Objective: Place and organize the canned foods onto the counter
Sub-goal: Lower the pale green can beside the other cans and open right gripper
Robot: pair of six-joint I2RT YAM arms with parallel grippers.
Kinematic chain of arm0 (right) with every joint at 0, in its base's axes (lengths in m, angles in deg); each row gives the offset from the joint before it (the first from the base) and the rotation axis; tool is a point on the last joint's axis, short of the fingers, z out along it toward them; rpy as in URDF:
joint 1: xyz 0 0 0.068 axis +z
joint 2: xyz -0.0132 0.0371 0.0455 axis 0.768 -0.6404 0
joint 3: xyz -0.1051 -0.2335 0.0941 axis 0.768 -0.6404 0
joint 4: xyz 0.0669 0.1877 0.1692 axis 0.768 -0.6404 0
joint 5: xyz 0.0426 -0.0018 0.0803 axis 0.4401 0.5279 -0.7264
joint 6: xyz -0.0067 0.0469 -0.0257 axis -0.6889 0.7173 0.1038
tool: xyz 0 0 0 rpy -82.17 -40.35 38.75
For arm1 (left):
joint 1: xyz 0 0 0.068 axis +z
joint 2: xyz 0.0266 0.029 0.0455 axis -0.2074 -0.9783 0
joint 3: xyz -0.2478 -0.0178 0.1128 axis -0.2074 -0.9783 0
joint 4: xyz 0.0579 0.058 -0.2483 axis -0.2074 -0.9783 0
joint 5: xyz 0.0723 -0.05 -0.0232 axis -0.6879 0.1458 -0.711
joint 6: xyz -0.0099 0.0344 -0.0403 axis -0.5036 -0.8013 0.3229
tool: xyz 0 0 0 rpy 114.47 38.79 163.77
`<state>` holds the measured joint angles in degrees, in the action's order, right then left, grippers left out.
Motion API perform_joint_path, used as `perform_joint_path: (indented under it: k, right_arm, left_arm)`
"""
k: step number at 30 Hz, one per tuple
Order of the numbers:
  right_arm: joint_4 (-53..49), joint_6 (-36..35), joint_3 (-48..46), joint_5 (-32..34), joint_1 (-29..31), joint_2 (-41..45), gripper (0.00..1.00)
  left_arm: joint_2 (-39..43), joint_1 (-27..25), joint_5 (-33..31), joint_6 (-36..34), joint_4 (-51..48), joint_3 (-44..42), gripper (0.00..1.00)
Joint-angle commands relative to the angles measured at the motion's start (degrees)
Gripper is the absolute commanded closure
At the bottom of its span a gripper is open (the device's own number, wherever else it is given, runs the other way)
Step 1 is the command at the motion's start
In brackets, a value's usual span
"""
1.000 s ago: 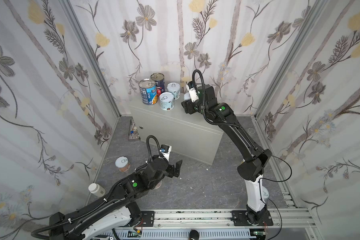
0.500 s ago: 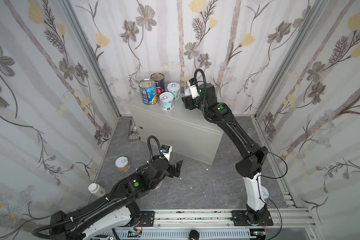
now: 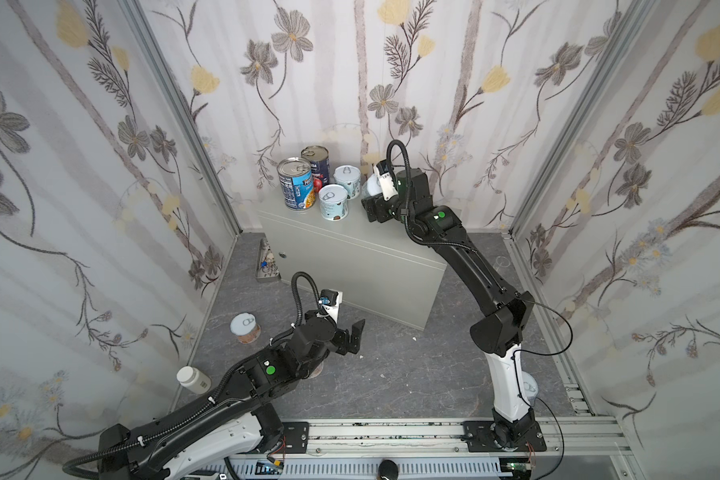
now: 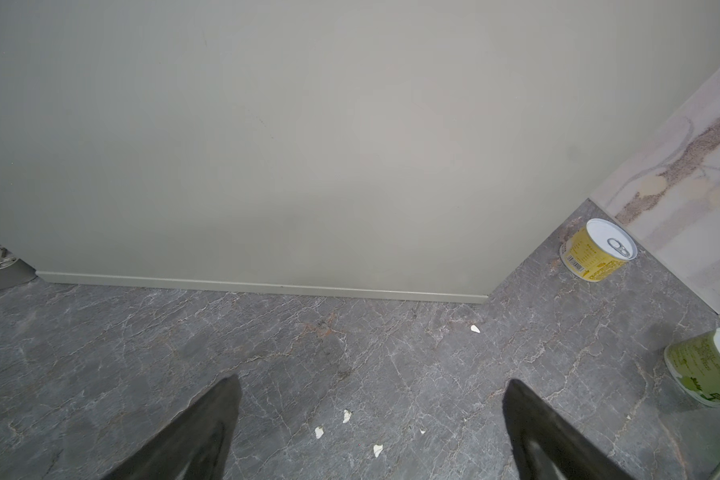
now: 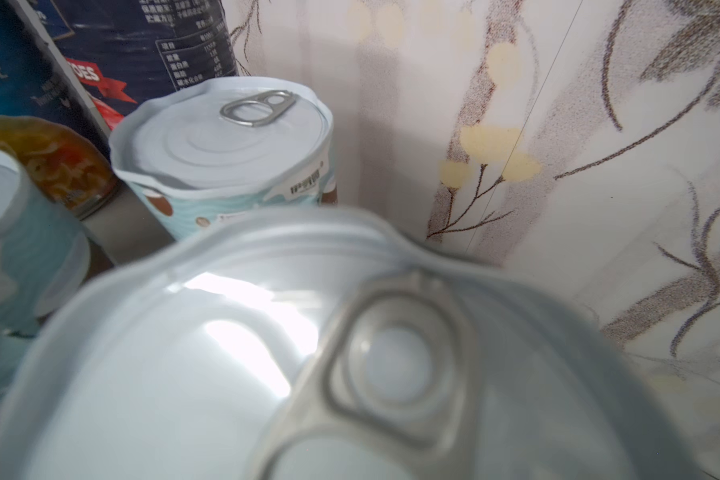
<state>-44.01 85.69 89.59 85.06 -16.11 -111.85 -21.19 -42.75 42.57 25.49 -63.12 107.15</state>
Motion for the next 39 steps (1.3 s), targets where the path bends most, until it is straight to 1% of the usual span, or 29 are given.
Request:
perform_joint_path:
  k: [1,6,11,14,17,20,23,26,33,39]
  right_arm:
    - [-3.8,-1.8,-0.3,0.0,0.0,0.2,0.08]
    - [-4.1,-2.2,-0.3,-0.2,0.2,1.1,0.12]
    - [-5.3,-2.5,-0.3,-0.3,0.3,2.2,0.2]
    - [-6.0,-2.8,-0.3,-0.2,0.4,2.4,0.23]
    - [-6.3,-2.8,-0.3,-0.1,0.4,2.7,0.23]
    - [-6.4,-3.0,-0.4,0.2,0.6,3.0,0.19]
    - [-6.5,-2.9,-0.4,0.5,0.6,3.5,0.18]
    - [-6.8,-2.9,-0.5,0.5,0.6,4.1,0.2]
    - [-5.7,-3.2,-0.6,-1.9,0.6,4.6,0.2]
    - [-3.9,-3.2,-0.6,-2.1,0.6,3.5,0.25]
  left_arm:
    - [0.1,0.0,-0.5,1.1,1.4,0.2,0.0]
    - [0.0,0.0,-0.9,1.0,1.3,0.3,0.0]
    - [-0.5,0.0,-0.8,1.0,1.3,0.3,0.0]
    - [-0.6,0.0,-0.8,1.0,1.4,0.5,0.0]
    - [-0.5,0.0,-0.8,0.9,1.4,0.5,0.0]
    - [-0.3,0.0,-0.7,1.0,1.4,0.4,0.0]
    - [-0.1,0.0,-0.8,1.0,1.4,0.2,0.0]
    - [-0.2,0.0,-0.7,1.0,1.4,0.2,0.0]
    - [-0.7,0.0,-1.0,0.8,1.4,0.3,0.0]
    - [0.0,0.0,-1.2,0.8,1.3,-0.3,0.0]
